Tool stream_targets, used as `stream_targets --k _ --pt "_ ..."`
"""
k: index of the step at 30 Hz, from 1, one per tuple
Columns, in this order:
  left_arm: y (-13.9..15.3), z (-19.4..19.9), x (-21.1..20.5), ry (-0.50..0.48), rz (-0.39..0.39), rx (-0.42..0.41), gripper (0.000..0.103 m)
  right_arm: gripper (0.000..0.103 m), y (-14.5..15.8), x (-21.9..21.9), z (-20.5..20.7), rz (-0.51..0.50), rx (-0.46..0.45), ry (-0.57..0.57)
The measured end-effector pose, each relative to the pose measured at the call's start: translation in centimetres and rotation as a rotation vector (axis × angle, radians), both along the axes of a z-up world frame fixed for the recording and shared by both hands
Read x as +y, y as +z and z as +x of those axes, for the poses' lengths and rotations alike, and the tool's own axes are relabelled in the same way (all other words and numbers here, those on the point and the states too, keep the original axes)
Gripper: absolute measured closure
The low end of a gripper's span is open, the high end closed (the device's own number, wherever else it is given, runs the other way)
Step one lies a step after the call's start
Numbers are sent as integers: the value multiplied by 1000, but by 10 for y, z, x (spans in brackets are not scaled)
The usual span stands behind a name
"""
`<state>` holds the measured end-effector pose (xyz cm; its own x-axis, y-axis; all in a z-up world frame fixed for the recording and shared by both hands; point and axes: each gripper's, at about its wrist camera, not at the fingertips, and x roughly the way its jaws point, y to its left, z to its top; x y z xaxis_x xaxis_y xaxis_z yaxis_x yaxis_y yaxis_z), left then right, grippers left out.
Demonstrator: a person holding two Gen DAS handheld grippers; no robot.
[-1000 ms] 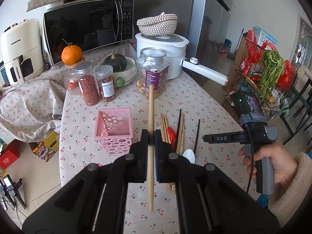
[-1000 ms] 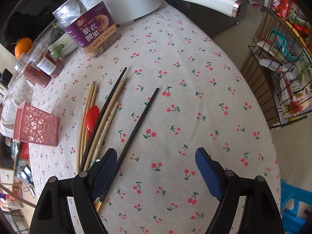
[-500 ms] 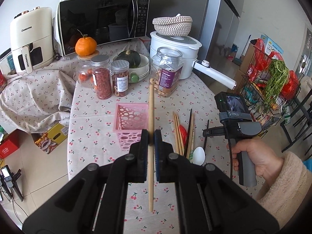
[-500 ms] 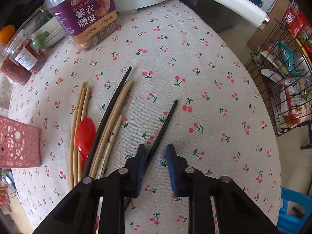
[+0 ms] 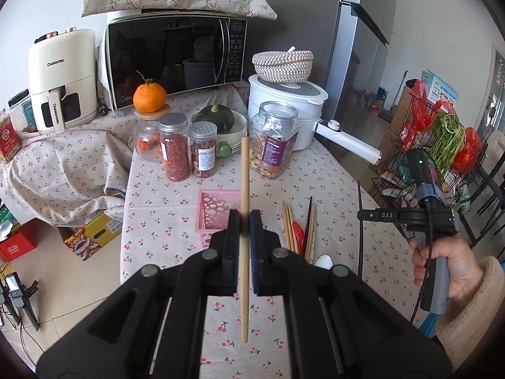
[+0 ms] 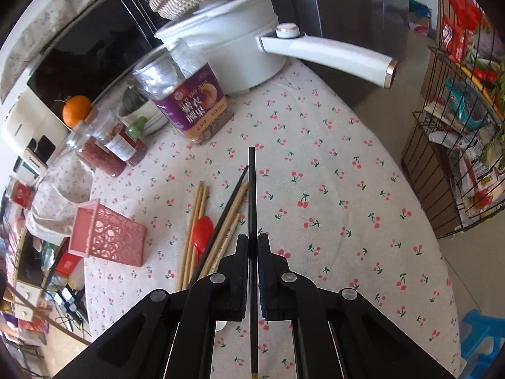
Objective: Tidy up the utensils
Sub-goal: 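Lower both chopsticks into the pink basket and open both tools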
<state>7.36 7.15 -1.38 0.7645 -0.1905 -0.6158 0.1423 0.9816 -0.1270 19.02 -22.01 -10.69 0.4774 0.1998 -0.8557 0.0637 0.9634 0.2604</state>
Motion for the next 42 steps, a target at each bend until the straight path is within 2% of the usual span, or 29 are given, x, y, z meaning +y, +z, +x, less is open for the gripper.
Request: stream_targets --k 4,10,16,19,21,29,39,42 --pt "15 -4 5 19 -16 -59 96 98 46 9 -32 3 -120 53" --pt "32 -4 15 74 -58 -155 96 98 96 30 -74 -71 -291 126" --pt "49 2 21 133 -100 -304 96 98 127 44 -84 -34 -402 152" --pt "55 10 20 147 -75 -396 96 98 137 49 -80 -4 -429 154" --pt "53 19 18 147 -55 -430 96 98 141 54 -76 16 -444 156" --pt "6 68 20 170 6 -357 96 98 149 79 -65 85 -477 191" --pt "-33 123 41 161 -97 -84 96 98 155 114 -23 185 -483 203" --pt "-39 128 49 161 -137 -47 96 98 145 128 -5 220 -444 215"
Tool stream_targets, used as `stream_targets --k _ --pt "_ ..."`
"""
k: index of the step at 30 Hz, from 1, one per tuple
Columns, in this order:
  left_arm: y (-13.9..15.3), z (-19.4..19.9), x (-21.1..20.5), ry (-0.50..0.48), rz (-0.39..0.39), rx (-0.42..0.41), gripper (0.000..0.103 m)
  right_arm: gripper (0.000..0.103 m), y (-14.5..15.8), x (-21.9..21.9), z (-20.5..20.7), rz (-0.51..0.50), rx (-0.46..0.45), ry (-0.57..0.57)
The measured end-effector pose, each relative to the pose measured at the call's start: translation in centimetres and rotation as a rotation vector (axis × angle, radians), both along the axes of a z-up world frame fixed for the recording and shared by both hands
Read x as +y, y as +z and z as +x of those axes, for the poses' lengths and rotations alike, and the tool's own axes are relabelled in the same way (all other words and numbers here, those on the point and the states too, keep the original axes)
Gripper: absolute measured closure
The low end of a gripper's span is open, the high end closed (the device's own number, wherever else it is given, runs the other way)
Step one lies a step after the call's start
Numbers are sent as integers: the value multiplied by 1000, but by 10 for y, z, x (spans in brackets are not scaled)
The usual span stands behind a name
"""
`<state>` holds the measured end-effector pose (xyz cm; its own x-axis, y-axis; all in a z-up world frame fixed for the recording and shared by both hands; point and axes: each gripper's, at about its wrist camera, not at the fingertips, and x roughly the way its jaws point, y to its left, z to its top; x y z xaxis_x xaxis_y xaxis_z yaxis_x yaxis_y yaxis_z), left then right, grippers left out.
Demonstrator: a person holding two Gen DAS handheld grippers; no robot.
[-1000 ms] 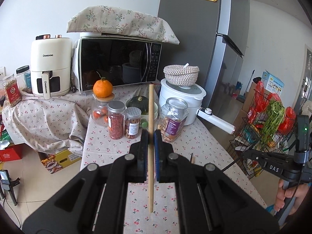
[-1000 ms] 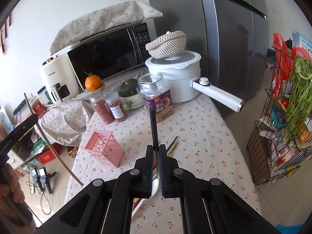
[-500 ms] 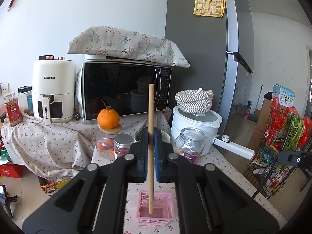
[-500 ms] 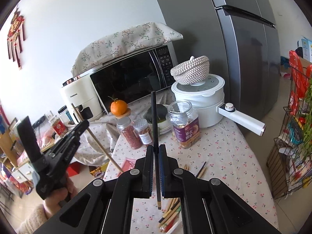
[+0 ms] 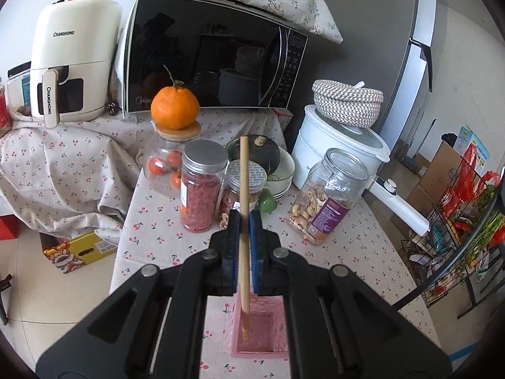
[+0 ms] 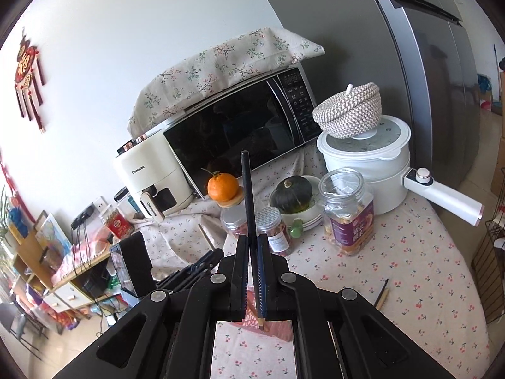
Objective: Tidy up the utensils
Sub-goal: 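Lower both chopsticks into the pink basket and open both tools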
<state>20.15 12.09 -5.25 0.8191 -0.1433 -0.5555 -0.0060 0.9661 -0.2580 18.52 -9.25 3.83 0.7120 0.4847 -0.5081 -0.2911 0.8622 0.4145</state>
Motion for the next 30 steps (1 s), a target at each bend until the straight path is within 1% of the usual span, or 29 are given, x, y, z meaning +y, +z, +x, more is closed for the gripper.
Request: stream_targets --k 3,6,11,17,20,21,22,23,24,25,27,28,29,30 --pt "0 3 1 -4 -21 14 96 98 -15 15 16 -18 40 11" --pt "1 5 -1 -9 -3 13 96 98 -32 27 28 -60 82 9" --pt "-3 12 0 -14 -11 30 96 98 -62 35 46 -94 156 5" --pt "-6 14 -1 -22 -17 39 96 97 -85 35 57 -92 217 6" --pt "-2 12 0 -14 -13 30 94 93 -86 31 57 -65 226 11" --pt "0 10 0 -10 -13 32 85 93 -85 27 55 -58 228 8" --pt "2 9 0 -8 -12 33 74 89 -82 23 54 -49 226 1" --pt "4 6 0 -6 -10 30 69 84 -79 18 51 -38 221 -8" --pt "6 4 -1 -5 -5 27 61 80 -76 12 48 -28 213 -16" --pt "9 1 -2 -5 5 24 56 76 -71 7 45 -21 206 -23" --pt "14 -6 -6 -11 36 17 51 74 -63 -5 37 -8 189 -39" --pt "16 -11 -8 -12 49 12 46 70 -59 -11 33 -2 182 -46" --pt "18 -15 -9 -11 63 10 43 65 -55 -18 28 4 176 -54" --pt "20 -20 -11 -9 74 10 38 63 -52 -24 23 10 168 -60"
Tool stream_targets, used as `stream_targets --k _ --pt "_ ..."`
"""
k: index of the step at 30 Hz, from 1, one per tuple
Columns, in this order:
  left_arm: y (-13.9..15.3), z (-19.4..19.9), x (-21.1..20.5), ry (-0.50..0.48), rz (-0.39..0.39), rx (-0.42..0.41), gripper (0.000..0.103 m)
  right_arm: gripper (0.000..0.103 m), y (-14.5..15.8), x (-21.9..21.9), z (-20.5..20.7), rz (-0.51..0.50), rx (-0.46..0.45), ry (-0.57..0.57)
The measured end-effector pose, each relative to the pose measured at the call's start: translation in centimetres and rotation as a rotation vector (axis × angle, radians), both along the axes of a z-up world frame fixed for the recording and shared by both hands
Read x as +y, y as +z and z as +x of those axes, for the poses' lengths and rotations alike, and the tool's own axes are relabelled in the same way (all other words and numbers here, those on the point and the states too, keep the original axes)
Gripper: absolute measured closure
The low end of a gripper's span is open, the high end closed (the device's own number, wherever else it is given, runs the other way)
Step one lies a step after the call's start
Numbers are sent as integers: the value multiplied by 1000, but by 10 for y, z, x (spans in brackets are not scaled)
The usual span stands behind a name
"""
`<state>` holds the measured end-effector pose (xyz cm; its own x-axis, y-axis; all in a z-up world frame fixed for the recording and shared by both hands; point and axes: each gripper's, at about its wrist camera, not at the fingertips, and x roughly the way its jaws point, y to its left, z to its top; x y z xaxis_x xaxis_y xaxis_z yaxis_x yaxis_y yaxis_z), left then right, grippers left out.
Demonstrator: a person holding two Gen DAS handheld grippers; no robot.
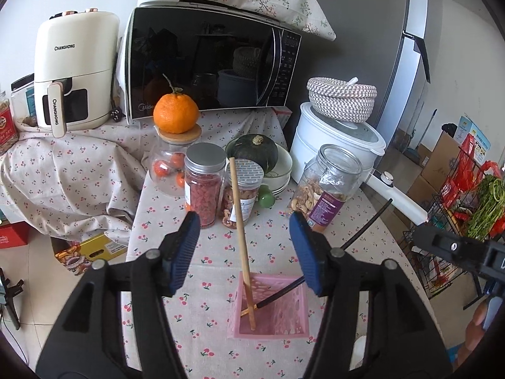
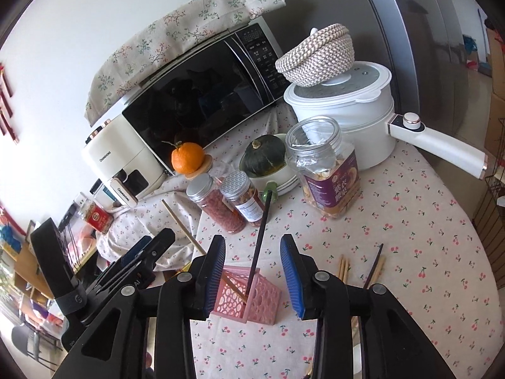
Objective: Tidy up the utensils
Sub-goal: 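Move the left tool to the chopstick pile and grasp a wooden chopstick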
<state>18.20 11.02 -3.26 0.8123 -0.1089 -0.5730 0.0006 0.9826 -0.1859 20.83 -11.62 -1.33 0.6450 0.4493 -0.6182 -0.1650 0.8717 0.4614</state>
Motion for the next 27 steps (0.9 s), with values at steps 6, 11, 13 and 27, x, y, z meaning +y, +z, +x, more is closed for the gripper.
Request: stream_targets --k 6,11,13,27 --pt "3 -23 -9 -12 13 39 25 49 12 -32 -31 -11 -22 -27" --pt "0 -42 -23 -37 27 73 21 40 10 -56 -51 -53 -17 -55" --pt "-2 -49 -29 -49 32 91 19 37 6 -66 -58 -66 -7 -63" --pt "-36 -76 -96 -211 94 231 17 21 -37 -95 -81 -209 123 -51"
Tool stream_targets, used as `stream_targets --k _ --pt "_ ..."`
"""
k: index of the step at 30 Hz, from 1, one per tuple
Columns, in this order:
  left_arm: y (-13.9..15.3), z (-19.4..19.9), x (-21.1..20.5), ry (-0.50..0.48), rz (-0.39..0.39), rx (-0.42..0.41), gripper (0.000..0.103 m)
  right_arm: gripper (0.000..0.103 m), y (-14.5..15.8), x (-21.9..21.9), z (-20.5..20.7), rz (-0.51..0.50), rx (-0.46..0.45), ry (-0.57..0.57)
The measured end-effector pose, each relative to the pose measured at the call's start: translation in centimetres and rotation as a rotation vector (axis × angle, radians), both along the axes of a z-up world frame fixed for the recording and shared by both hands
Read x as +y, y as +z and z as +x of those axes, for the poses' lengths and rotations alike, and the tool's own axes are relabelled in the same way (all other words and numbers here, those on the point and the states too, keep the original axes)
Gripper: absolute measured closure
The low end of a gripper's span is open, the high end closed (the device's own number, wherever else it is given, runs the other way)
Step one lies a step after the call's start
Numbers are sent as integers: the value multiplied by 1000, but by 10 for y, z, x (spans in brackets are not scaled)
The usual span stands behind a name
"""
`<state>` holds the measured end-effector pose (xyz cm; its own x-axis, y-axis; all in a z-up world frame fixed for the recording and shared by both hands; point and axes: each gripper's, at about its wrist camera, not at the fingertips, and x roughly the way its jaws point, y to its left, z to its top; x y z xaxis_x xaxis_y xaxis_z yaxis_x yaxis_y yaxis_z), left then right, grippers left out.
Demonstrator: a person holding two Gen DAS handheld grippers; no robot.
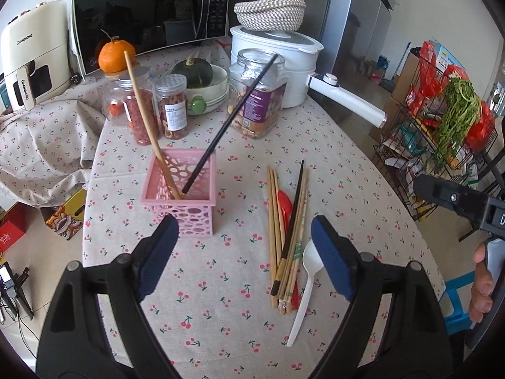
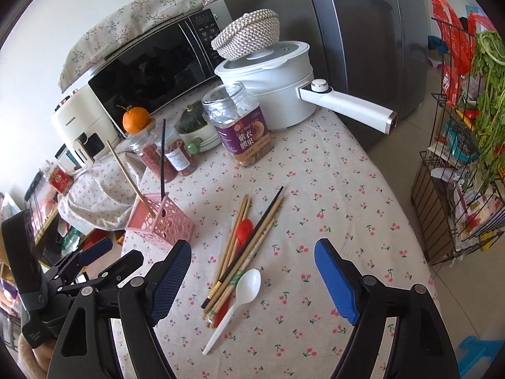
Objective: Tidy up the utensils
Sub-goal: 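Move the left tool to the chopstick pile and grasp a wooden chopstick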
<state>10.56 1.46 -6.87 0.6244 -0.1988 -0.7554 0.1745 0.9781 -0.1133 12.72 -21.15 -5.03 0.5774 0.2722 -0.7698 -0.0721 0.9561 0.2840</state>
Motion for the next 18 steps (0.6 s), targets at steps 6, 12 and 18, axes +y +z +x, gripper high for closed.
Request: stream_targets --k 6,12,18 --pt "-24 4 -25 -68 55 99 17 21 -24 -25 3 -44 93 -40" --pt "-45 20 -47 -104 38 210 24 20 -47 -41 13 -49 201 -74" --pt "-63 45 -71 -142 29 302 62 20 -53 -45 21 -84 218 -68"
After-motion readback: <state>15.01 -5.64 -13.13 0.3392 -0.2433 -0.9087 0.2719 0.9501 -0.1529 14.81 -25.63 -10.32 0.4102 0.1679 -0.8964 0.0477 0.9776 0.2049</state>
